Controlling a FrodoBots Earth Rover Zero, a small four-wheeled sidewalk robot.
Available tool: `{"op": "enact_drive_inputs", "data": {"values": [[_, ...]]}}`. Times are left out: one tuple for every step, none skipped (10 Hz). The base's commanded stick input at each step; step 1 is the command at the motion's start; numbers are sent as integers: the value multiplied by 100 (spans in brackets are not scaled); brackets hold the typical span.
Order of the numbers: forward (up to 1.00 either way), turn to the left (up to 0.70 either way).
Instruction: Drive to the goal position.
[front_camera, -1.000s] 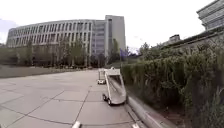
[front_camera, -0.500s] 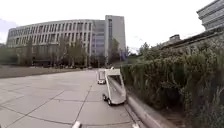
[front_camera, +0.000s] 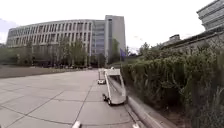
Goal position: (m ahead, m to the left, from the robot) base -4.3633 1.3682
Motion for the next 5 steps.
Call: {"op": "enact_drive_inputs", "data": {"values": [[6, 0], [6, 0], [6, 0], [6, 0], [6, 0]]}}
